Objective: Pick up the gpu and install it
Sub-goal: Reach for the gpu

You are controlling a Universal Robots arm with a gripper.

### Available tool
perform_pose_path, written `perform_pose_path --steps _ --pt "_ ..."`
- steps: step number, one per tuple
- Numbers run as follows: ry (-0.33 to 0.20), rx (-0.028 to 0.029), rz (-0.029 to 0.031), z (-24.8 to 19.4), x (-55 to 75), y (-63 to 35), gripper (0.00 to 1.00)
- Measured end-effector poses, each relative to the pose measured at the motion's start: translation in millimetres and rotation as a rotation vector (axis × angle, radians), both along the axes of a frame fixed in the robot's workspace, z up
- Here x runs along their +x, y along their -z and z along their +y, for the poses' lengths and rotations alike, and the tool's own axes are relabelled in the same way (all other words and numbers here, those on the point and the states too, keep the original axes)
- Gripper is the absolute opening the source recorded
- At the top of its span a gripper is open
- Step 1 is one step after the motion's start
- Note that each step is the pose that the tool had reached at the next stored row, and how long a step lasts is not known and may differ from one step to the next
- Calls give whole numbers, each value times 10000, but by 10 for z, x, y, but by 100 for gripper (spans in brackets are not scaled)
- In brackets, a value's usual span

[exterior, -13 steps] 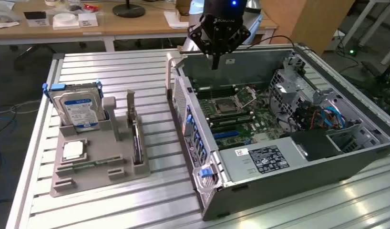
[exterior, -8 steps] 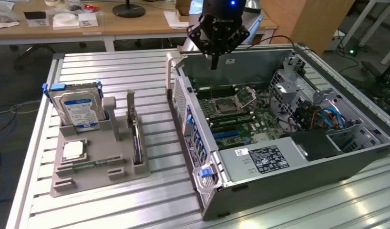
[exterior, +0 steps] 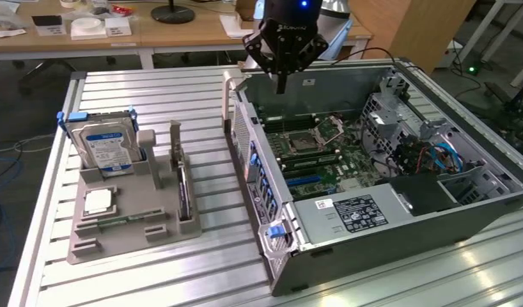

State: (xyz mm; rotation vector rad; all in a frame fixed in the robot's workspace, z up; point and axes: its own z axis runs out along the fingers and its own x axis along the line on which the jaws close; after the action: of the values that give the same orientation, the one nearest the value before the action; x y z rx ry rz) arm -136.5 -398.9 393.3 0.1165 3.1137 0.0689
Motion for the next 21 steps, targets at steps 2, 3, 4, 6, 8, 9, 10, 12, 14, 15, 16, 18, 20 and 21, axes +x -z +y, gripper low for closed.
perform_pose_path --steps 2,3,4,6,8,9,10,12,14,15,16,18,20,21 --pt "0 0 0 0 -29 0 11" --pt "1 -1 0 0 -44 0 11" --pt "1 -1 0 0 -59 0 11" --pt "1 0 0 0 -91 0 11" --pt "1 0 0 0 -120 0 11" --pt "1 0 0 0 -133 0 11" --pt "1 0 0 0 -146 0 11" --pt "0 -1 0 0 -174 -1 11" --pt "1 -1 0 0 -201 0 11" --pt "1 0 0 0 -216 0 11" --pt "1 0 0 0 -230 0 11" --pt "1 0 0 0 -261 0 11" --pt "1 0 0 0 -289 0 11" --pt "0 0 0 0 -303 0 11"
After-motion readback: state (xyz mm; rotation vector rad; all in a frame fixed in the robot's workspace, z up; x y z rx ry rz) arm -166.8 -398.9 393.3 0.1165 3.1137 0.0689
